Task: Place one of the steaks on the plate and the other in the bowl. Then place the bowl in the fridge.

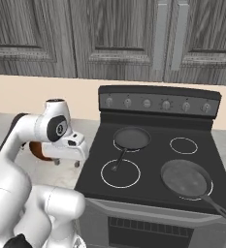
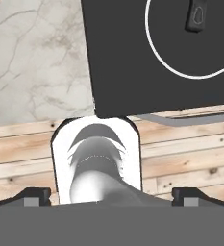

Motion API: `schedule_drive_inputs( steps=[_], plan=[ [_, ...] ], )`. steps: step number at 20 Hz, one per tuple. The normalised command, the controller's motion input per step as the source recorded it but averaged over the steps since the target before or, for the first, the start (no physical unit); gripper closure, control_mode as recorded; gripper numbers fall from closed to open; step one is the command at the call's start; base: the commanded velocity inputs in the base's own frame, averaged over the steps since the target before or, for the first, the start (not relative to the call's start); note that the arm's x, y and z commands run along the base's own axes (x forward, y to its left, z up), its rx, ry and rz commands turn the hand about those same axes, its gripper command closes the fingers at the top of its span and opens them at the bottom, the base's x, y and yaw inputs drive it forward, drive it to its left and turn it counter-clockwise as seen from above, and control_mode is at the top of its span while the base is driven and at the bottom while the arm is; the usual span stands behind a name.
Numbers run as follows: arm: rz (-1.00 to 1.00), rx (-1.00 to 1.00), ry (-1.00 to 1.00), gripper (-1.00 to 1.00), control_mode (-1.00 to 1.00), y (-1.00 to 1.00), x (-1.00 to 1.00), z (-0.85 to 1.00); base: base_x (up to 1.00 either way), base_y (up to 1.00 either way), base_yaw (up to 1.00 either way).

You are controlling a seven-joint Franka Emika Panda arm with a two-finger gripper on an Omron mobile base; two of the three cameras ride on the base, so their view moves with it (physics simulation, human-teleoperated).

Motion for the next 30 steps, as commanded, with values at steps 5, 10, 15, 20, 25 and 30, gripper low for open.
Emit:
schedule_drive_inputs(
  steps=[5, 10, 15, 20, 25, 30],
  plan=[
    [0.01, 0.00, -0.12, -1.00, -1.00, 0.00, -0.40, 0.00, 0.00, 0.00, 0.00],
    [0.01, 0.00, -0.07, -1.00, -1.00, 0.02, -0.26, 0.00, 0.00, 0.00, 0.00],
    [0.00, 0.00, 0.00, -1.00, -1.00, 0.00, 0.00, 0.00, 0.00, 0.00, 0.00],
    [0.00, 0.00, 0.00, -1.00, -1.00, 0.00, 0.00, 0.00, 0.00, 0.00, 0.00],
    [0.00, 0.00, 0.00, -1.00, 1.00, 0.00, 0.00, 0.00, -0.04, -0.03, -0.07],
    [0.00, 0.00, 0.00, -1.00, 1.00, 0.00, 0.00, 0.00, -0.16, -0.02, -0.49]
  ],
)
